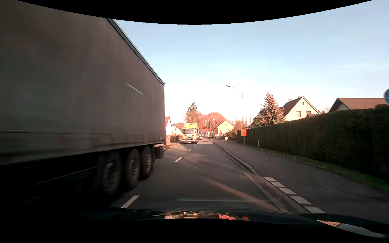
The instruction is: Follow the waypoints while adhering to traffic rules and regulations
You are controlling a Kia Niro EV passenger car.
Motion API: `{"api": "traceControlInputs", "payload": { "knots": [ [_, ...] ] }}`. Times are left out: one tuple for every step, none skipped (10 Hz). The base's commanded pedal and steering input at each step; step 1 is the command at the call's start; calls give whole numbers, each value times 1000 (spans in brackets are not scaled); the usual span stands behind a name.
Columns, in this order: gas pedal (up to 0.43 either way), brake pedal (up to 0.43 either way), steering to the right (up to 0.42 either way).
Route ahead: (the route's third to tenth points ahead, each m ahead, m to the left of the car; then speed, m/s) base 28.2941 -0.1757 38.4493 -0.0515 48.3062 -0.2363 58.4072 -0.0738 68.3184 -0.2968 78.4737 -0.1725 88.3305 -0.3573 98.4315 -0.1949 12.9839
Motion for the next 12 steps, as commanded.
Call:
{"api": "traceControlInputs", "payload": {
  "knots": [
    [118,0,1],
    [118,0,1],
    [118,0,1],
    [118,0,1],
    [118,0,1],
    [118,0,1],
    [118,0,0],
    [118,0,0],
    [118,0,0],
    [118,0,0],
    [118,0,0],
    [118,0,0]
  ]
}}
